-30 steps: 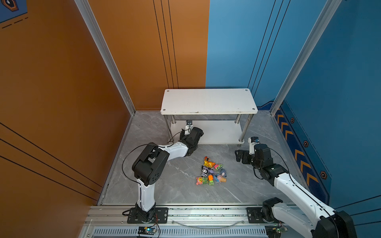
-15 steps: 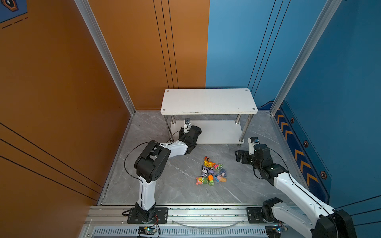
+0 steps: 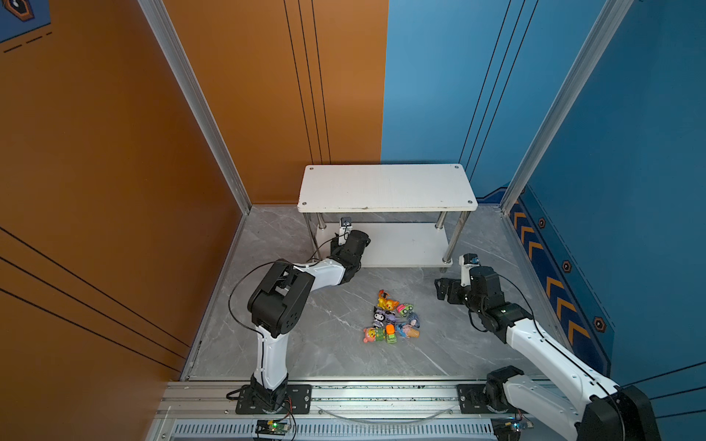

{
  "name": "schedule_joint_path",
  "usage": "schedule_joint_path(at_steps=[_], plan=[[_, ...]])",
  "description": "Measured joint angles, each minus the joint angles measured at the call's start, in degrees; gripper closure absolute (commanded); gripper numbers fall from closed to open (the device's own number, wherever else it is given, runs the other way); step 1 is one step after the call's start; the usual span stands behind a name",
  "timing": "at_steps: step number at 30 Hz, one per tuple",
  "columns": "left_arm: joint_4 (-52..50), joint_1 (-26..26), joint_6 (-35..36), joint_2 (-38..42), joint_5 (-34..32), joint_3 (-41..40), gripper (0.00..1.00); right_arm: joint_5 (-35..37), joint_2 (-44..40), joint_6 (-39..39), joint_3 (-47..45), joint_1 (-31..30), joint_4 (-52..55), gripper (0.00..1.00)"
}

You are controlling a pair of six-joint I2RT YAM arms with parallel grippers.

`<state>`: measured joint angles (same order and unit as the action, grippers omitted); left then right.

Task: Organize plastic toys on shelves
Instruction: Place the plastic toy on the shelf.

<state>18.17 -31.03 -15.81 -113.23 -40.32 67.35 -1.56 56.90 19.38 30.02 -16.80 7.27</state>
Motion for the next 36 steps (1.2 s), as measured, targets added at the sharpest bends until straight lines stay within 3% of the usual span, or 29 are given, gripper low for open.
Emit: schedule_joint_path(at_steps=[3,6,16,36], plan=[[-0.2,0.0,0.22,-0.04,0.94,0.0,0.27,0.0,0.11,0.0,0.0,0.0,-0.04,0.01],[-0.28,0.0,0.52,-0.04,1.6,0.0,0.02,0.02,0.22,0.0,0.0,0.0,-0.07,0.02],[-0.44,-0.26,1.16,1.49,4.02,-1.92,0.02,0.0,0.26,0.02,0.0,0.0,-0.42,0.02],[-5.68,-8.35,1.44,24.15,7.39,-14.6,0.02,0.0,0.63,0.02,0.0,0.0,-0.42,0.02]])
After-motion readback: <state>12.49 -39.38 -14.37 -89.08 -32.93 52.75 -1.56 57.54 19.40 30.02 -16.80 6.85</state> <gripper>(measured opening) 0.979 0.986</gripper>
